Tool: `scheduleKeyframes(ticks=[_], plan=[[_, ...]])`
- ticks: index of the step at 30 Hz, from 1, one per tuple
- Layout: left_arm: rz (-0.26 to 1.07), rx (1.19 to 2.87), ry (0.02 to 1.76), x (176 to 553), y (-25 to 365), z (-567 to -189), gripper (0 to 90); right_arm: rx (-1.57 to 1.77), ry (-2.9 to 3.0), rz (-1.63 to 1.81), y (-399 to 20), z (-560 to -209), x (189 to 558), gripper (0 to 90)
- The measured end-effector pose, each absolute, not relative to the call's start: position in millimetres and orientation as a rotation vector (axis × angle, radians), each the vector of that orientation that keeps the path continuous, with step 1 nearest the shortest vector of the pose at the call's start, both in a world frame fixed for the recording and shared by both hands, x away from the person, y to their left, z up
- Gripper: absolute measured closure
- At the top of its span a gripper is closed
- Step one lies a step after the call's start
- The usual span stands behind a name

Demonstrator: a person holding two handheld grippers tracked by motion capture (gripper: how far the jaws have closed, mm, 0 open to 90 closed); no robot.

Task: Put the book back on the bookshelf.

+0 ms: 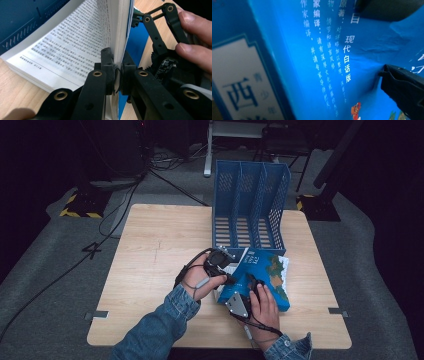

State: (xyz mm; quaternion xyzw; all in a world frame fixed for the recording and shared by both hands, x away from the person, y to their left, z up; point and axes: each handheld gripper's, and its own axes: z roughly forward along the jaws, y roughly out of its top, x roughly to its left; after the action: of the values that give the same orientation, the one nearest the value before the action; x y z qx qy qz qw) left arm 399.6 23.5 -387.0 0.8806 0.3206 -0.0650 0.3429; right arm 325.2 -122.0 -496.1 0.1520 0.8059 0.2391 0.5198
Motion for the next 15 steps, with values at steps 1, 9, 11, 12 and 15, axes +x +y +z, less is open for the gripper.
scheduleKeyframes(ticks=[1,9,11,12,15], plan=[[-0.174,2.286,0.835,400,24,-387,84.7,0.371,1.93,0.57,-121,-497,325,0.0],[-0.136,2.248,0.843,399,25,-389,82.6,0.383,1.946,0.619,-125,-494,327,6.7],[-0.103,2.239,0.85,399,26,-388,82.7,0.396,1.98,0.603,-127,-489,327,19.9],[-0.11,2.233,0.851,400,28,-388,82.4,0.398,1.989,0.591,-127,-487,328,21.2],[-0.118,2.223,0.866,401,30,-389,80.5,0.408,1.989,0.571,-128,-484,332,21.3]])
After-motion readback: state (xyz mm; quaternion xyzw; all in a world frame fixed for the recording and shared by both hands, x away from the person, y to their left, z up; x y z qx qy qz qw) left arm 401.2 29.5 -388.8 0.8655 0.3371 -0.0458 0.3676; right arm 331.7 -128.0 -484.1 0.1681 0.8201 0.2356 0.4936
